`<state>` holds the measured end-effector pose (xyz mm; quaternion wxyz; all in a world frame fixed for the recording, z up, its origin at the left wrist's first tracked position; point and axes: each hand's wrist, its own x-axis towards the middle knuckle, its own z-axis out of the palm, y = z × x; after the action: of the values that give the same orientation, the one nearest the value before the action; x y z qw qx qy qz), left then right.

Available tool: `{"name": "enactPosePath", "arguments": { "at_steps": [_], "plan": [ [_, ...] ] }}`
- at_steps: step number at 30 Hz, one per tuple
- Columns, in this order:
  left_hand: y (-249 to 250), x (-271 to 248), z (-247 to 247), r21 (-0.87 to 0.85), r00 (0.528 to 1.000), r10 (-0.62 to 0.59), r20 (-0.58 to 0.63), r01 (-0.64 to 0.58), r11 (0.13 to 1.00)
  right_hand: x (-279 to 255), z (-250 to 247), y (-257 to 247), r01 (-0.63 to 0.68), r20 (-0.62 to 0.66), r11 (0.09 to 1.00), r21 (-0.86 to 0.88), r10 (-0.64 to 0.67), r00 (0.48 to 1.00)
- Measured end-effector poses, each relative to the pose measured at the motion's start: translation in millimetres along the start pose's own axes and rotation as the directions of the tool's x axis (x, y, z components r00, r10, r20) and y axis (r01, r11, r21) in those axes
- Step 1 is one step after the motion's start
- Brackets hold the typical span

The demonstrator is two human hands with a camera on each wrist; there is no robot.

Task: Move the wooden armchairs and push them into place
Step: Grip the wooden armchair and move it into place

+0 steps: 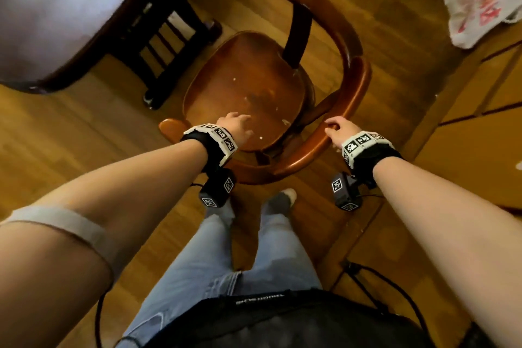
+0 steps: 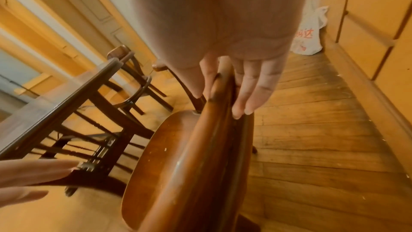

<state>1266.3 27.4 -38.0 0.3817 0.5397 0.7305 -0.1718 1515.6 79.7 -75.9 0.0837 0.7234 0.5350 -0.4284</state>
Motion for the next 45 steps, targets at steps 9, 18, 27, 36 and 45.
{"name": "enactPosePath", "arguments": {
  "at_steps": [9, 18, 27, 36, 45],
  "plan": [
    [-38, -22, 27, -0.118, 0.992, -0.120, -0.037, 0.115, 0.986, -1, 22, -1, -0.035, -0.058, 0.999, 0.042, 0.037, 0.998],
    [-90, -56, 49, -0.204, 0.986, -0.141, -0.089, 0.121, 0.972, -43, 88, -13, -0.071, -0.092, 0.971, 0.227, 0.094, 0.991],
    [-138, -88, 73, -0.316, 0.995, -0.086, -0.059, 0.064, 0.947, -106, 158, -57, 0.017, 0.089, 0.971, 0.240, -0.039, 0.995],
    [-135, -89, 77, -0.450, 0.996, -0.057, -0.070, 0.020, 0.893, -101, 136, -45, 0.029, -0.065, 0.974, 0.227, -0.014, 0.998],
    [-113, -56, 65, -0.515, 0.971, -0.235, -0.043, 0.180, 0.838, -72, 106, -34, 0.065, -0.016, 0.998, -0.012, -0.065, 0.998]
  ]
}}
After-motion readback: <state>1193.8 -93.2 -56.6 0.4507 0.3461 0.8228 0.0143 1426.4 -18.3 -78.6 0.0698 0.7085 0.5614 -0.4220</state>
